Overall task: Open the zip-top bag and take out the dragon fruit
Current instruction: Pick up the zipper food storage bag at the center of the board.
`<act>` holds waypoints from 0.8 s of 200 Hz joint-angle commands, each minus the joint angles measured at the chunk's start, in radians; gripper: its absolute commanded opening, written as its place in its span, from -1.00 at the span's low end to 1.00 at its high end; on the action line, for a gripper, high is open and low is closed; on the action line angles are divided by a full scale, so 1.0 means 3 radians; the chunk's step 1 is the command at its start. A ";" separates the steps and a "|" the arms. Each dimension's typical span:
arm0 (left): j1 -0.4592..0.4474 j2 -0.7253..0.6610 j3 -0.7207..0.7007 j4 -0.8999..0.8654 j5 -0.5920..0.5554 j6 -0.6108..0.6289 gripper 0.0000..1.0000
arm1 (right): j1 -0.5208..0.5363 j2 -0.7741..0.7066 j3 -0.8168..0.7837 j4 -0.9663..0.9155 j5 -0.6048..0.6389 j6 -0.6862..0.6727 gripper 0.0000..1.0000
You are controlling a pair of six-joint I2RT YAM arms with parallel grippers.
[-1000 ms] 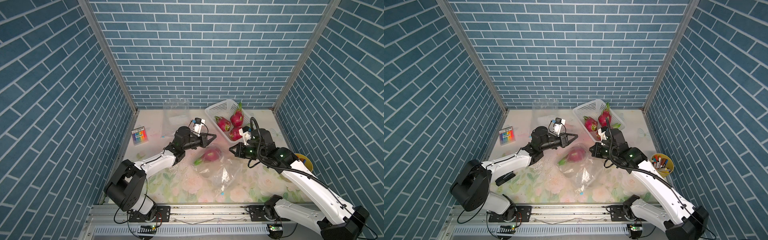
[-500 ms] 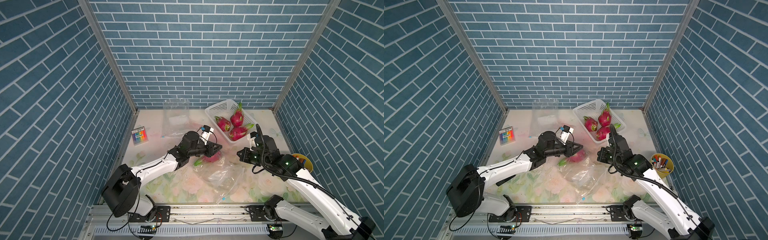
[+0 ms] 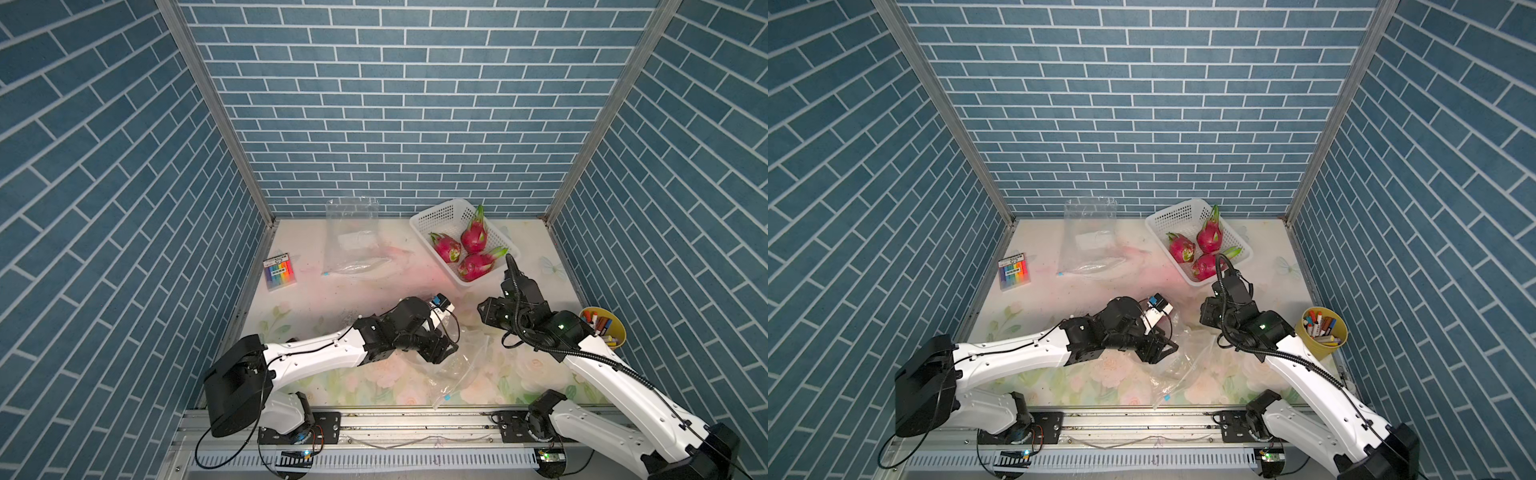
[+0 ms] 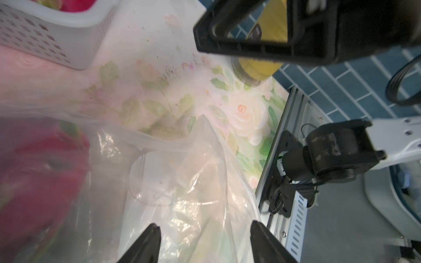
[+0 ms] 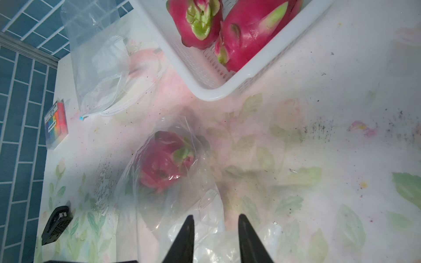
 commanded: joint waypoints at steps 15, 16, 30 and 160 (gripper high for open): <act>-0.0182 0.0375 0.0366 -0.0461 -0.0417 0.0266 0.33 | -0.0026 -0.0093 -0.0095 0.0092 0.0081 0.0075 -0.34; -0.0186 0.0388 0.0375 -0.0475 -0.0430 0.0267 0.32 | -0.0028 -0.0094 -0.0096 0.0089 0.0080 0.0075 -0.34; -0.0206 0.0549 0.0495 -0.0554 -0.0497 0.0308 -0.19 | -0.0036 -0.0129 -0.0111 0.0067 0.0058 0.0081 -0.35; 0.0530 0.0204 0.0157 0.0994 -0.0129 -0.0453 -1.00 | -0.0035 -0.0129 -0.0386 0.0688 -0.0999 0.0190 -0.80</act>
